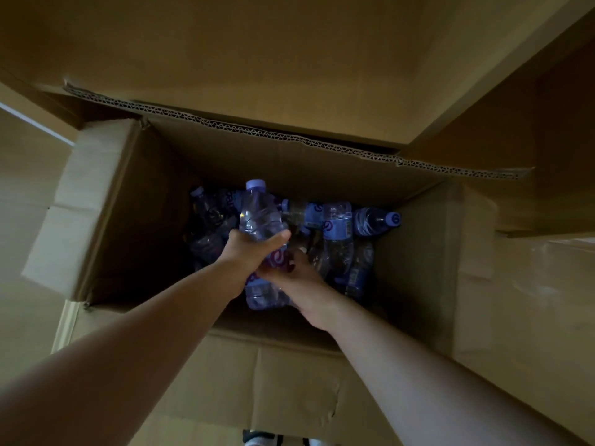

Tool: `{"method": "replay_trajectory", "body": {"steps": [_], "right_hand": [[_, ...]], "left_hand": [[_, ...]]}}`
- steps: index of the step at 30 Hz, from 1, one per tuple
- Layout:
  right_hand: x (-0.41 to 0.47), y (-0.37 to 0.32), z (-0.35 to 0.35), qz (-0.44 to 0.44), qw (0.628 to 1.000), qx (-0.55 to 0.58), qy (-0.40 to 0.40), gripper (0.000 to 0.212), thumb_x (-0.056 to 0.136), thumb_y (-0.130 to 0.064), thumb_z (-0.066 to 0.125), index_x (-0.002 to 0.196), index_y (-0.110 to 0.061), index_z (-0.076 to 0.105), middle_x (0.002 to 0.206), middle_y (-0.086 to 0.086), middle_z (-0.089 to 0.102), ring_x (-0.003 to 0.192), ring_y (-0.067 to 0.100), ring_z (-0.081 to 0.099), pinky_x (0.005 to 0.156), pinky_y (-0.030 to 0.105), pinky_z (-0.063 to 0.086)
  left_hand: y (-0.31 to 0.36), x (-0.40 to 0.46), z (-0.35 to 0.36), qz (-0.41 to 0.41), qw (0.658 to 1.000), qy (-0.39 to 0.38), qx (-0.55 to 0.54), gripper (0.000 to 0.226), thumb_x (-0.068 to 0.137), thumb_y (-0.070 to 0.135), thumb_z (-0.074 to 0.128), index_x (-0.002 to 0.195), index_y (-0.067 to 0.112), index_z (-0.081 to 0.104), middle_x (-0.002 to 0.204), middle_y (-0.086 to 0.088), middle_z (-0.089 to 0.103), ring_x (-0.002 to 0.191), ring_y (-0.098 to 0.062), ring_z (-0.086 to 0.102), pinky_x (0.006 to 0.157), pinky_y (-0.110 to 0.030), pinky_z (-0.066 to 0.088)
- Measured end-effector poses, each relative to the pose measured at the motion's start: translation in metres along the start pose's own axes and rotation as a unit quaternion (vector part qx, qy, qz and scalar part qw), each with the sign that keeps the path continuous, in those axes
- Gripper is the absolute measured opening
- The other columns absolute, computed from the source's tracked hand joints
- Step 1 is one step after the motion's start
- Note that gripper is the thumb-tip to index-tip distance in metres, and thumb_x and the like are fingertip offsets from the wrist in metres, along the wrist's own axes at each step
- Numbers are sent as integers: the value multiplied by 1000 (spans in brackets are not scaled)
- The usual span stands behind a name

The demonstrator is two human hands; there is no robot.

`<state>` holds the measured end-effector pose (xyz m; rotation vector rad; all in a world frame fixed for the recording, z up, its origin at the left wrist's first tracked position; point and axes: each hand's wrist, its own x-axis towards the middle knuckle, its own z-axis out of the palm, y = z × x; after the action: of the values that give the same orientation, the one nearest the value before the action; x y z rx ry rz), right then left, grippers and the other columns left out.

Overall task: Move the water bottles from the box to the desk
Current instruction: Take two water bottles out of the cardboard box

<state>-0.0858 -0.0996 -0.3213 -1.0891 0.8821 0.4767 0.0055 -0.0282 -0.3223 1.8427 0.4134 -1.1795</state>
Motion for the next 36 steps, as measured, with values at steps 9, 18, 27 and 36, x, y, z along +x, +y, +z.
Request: {"method": "replay_trajectory", "body": {"steps": [9,18,27,36], "right_hand": [[13,15,-35,27,994,-103,21,10,95,-37,58,86,-32,61,85,-15,62,76,-3,56,66,18,45],[99,29,-104,150,890,363,233,30,97,-29,54,115,-5,53,106,14,59,102,23,57,81,36,49],[157,16,-116,84,683,683,244,37,100,-28,42,131,-13,56,139,11,50,125,32,48,82,39,46],[188,38,-110,127,744,555,350,50,94,-43,53,132,-11,53,134,15,53,125,32,50,100,40,45]], "left_hand": [[-20,22,3,-9,992,99,79,81,69,30,83,130,12,35,121,-13,57,107,-33,59,94,-48,50],[-45,72,-3,-30,991,119,47,84,69,31,84,133,13,34,125,-14,56,110,-34,59,95,-50,49],[-48,118,-5,11,993,112,37,81,67,30,85,132,11,40,118,-7,59,103,-27,61,90,-43,51],[-41,132,-8,40,993,110,10,68,70,23,83,125,13,44,108,-5,63,94,-23,65,83,-41,54]]}}
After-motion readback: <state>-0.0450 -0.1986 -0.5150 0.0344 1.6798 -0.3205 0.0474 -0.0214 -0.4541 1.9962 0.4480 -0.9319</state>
